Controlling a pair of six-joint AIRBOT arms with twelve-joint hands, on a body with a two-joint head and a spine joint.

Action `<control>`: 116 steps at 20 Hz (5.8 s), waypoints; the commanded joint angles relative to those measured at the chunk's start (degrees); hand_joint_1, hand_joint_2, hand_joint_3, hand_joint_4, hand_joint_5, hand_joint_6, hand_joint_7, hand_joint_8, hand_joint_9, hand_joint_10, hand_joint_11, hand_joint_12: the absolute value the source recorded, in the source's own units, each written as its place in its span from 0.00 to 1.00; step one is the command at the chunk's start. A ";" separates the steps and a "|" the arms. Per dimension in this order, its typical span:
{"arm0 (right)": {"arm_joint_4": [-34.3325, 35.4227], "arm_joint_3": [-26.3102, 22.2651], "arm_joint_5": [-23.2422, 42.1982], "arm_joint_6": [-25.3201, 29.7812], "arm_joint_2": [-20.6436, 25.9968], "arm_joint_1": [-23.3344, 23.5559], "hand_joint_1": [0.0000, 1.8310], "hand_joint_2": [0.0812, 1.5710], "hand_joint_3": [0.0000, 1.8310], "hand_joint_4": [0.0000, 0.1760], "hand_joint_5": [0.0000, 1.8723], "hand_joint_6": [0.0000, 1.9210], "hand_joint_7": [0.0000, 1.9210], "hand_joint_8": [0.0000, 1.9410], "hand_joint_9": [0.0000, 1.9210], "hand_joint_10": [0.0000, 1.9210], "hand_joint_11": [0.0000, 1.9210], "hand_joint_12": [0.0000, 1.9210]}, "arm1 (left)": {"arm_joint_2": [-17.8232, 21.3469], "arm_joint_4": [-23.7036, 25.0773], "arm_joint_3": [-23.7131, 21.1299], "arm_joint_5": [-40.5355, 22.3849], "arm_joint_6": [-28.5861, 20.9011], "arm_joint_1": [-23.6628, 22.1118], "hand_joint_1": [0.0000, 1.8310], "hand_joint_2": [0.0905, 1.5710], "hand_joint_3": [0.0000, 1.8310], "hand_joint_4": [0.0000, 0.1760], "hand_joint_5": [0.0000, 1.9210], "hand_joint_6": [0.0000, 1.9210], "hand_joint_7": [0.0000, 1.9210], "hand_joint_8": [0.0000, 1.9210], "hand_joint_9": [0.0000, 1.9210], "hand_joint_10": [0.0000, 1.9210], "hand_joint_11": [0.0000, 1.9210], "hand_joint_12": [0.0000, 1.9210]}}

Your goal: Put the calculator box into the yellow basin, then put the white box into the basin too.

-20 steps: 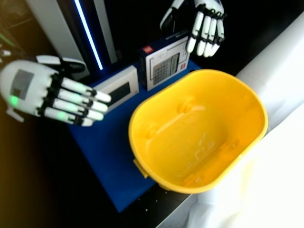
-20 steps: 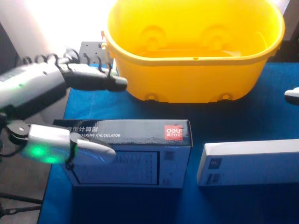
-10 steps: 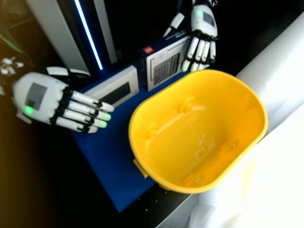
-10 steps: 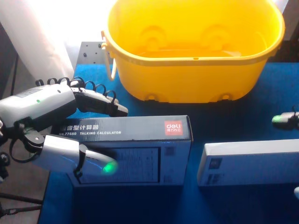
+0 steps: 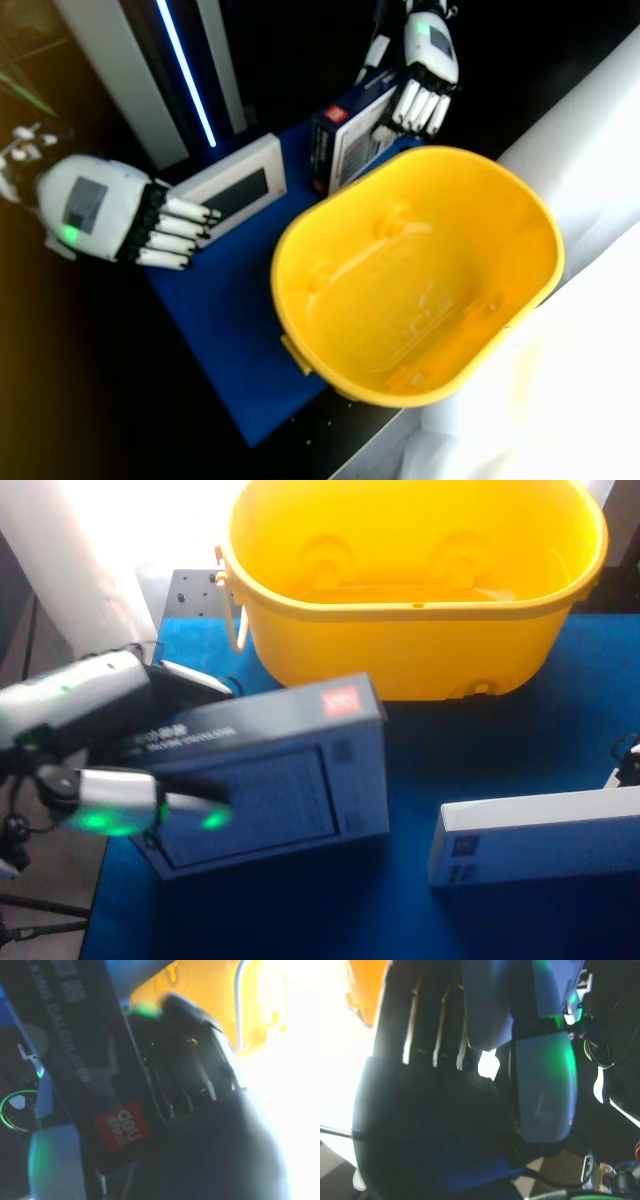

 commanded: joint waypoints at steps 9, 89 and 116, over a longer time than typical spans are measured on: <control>-0.10 0.66 -8.08 0.46 0.08 1.33 0.75 0.69 0.00 0.00 0.51 0.52 0.50 0.51 0.50 0.61 0.45 0.73 | 6.12 0.93 -3.42 -25.51 -2.91 0.24 0.75 0.71 0.00 0.00 0.43 0.55 0.48 0.57 0.47 0.67 0.39 0.72; -4.33 1.72 -20.14 2.51 7.69 12.91 0.75 0.70 0.00 0.00 0.52 0.51 0.47 0.55 0.46 0.65 0.52 0.75 | -5.14 0.73 21.90 13.44 16.37 -55.74 0.44 0.64 0.00 0.00 0.27 0.01 0.29 0.01 0.25 0.12 0.05 0.78; -4.33 29.03 14.36 -7.74 -17.57 49.77 0.66 0.73 0.00 0.00 0.51 0.52 0.43 0.68 0.34 0.69 0.27 0.95 | -17.97 -9.31 33.33 13.35 21.95 -46.71 0.45 0.62 0.00 0.00 0.38 0.01 0.20 0.01 0.07 0.32 0.00 0.83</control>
